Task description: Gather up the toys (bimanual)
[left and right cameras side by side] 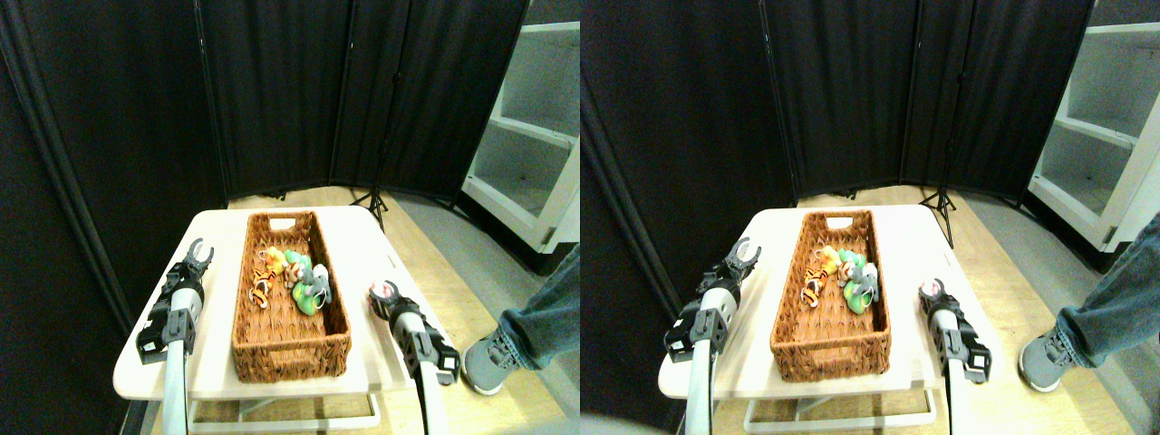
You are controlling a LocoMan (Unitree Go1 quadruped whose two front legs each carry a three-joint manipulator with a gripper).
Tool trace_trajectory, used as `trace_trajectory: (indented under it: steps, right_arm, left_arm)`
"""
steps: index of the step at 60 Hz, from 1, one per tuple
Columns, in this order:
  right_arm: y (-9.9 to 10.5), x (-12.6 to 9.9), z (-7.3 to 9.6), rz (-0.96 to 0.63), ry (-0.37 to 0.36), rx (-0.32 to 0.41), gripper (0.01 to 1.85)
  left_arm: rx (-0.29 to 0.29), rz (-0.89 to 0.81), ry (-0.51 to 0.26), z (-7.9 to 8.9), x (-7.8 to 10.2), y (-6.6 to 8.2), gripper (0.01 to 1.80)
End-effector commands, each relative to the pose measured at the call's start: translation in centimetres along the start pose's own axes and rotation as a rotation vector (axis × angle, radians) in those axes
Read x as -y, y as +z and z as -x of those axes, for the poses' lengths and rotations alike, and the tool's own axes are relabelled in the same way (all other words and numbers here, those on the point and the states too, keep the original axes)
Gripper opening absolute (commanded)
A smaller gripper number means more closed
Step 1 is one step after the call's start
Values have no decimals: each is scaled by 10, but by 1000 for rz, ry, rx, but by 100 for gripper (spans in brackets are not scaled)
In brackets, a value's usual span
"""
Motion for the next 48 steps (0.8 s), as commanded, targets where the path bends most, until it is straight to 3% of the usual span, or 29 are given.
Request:
trace_trajectory:
  steps: [1, 10, 16, 36, 48]
  right_arm:
    - [-2, -38, 4, 69, 101, -24, 1]
    - [-16, -72, 2, 104, 134, -108, 5]
    - [-24, -89, 0, 133, 164, -118, 1]
    - [-48, -113, -11, 95, 201, -152, 1]
    - [-70, -123, -19, 126, 241, -220, 1]
  left_arm:
    - [24, 7, -40, -1, 5, 3, 12]
    - [35, 10, -37, 0, 4, 2, 11]
    - [47, 32, -34, 2, 2, 2, 12]
    - [64, 3, -47, 6, -3, 7, 9]
    - [79, 36, -51, 9, -4, 7, 9]
